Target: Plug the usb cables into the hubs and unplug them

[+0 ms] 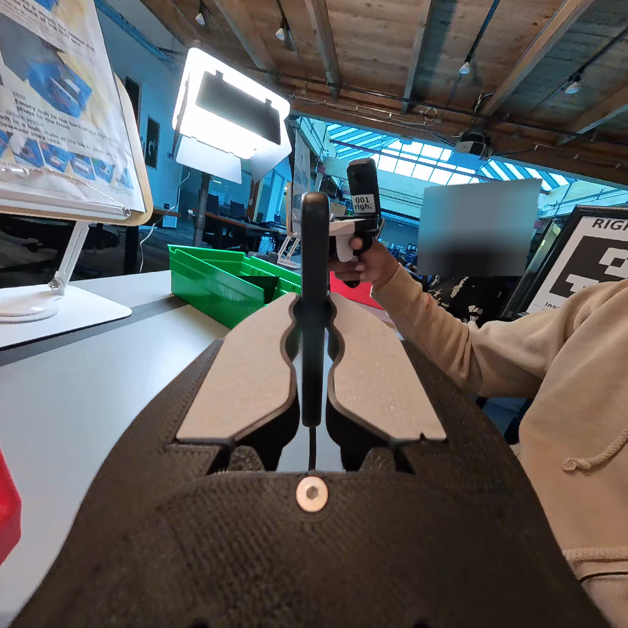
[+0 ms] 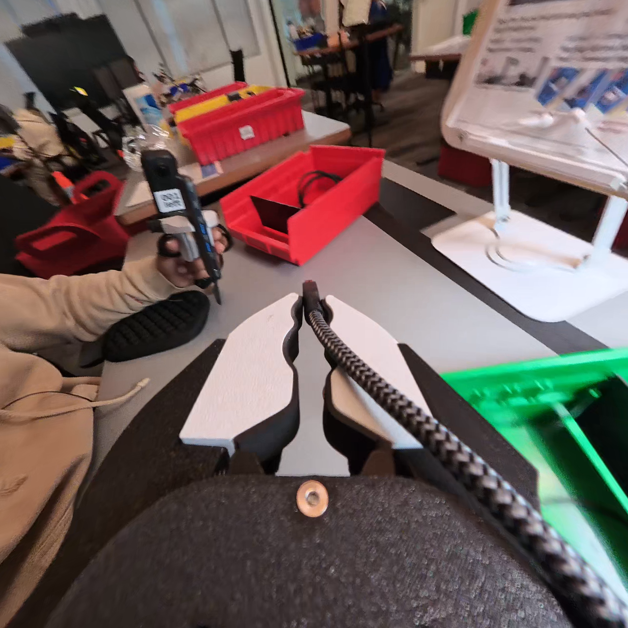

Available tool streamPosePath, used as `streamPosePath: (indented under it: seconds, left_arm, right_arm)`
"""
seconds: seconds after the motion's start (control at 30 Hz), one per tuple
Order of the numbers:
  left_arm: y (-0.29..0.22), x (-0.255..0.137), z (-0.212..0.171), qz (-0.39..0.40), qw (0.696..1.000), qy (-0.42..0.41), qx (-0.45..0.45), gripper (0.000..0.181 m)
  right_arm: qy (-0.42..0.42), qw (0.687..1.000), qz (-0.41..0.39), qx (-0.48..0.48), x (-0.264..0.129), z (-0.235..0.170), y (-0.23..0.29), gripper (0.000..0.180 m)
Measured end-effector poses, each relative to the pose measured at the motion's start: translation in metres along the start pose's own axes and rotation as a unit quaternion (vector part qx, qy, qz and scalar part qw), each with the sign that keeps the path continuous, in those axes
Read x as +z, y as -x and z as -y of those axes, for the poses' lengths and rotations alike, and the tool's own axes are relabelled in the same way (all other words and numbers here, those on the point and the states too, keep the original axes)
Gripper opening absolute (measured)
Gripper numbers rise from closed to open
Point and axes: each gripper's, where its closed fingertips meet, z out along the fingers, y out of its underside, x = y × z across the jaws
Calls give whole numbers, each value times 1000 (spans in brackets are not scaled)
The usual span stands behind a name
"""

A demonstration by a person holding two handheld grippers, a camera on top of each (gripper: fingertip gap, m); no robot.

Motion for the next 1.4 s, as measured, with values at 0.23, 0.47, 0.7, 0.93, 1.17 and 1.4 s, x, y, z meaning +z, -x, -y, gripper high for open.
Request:
streamPosePath:
  seconds: [0.23, 0.47, 0.7, 0.93, 1.17, 1.4]
  left_arm:
    - [2, 8, -16, 0, 999, 34, 0, 12]
    - [-4, 11, -23, -6, 999, 53, 12, 12]
    - [-4, 11, -28, -8, 998, 59, 6, 12]
    - [-7, 14, -32, -12, 998, 69, 9, 12]
    - [-8, 18, -41, -7, 996, 91, 15, 12]
    - [-20, 29, -64, -1, 983, 161, 83, 12]
  right_arm:
    - [239, 956, -167, 36, -40, -67, -107, 10]
    - [378, 906, -183, 53, -37, -109, -137, 15]
    - [440, 880, -170, 56, -36, -98, -136, 26]
    - [380, 915, -139, 14, -28, -70, -103, 29]
    - [206, 976, 5, -74, 33, -63, 5, 29]
    - [171, 964, 88, -181, 81, -64, 98, 29]
